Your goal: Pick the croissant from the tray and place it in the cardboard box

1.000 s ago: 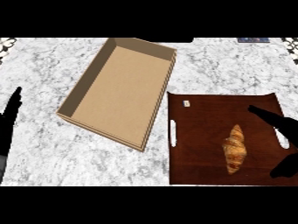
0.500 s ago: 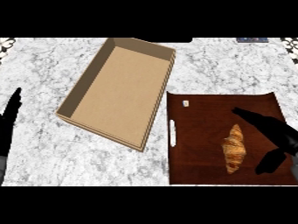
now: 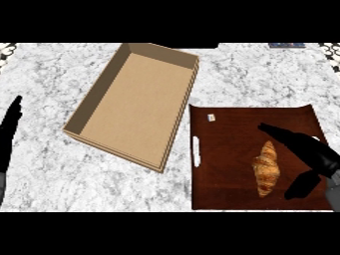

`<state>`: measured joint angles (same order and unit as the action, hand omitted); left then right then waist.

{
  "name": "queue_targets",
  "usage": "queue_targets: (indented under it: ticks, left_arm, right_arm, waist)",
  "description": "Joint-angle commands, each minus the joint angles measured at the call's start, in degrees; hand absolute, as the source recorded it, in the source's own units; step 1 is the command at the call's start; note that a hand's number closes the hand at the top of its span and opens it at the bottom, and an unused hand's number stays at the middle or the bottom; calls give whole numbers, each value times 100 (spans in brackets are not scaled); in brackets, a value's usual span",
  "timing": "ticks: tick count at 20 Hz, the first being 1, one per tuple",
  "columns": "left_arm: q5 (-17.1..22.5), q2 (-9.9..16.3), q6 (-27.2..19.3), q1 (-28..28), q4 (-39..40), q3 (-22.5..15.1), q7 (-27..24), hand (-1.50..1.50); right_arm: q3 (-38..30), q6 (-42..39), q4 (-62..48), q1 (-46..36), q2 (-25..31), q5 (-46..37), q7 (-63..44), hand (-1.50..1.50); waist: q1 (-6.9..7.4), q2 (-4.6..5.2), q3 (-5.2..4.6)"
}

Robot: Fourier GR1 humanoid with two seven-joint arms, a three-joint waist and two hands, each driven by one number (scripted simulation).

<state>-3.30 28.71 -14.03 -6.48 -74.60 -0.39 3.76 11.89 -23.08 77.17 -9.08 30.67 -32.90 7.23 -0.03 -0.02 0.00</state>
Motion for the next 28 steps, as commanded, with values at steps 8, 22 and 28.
queue_targets:
  ticks: [8,22,28]
  left_arm:
    - [-266,-177,407,373,-298,509,-113,0]
    - [-409,-294,814,272,-463,818,64,0]
    - [-666,-531,627,-107,-89,695,152,0]
  right_arm:
    - [-234,-636,1384,605,-320,-180,-140,-150]
    - [-125,-316,-78,-130,-1203,-1254,-747,150]
    - [-231,1129,-455,-176,-1082,-1916,-13,150]
  waist:
    - [-1,-6,0]
    - [34,0,1]
    - [21,3,3]
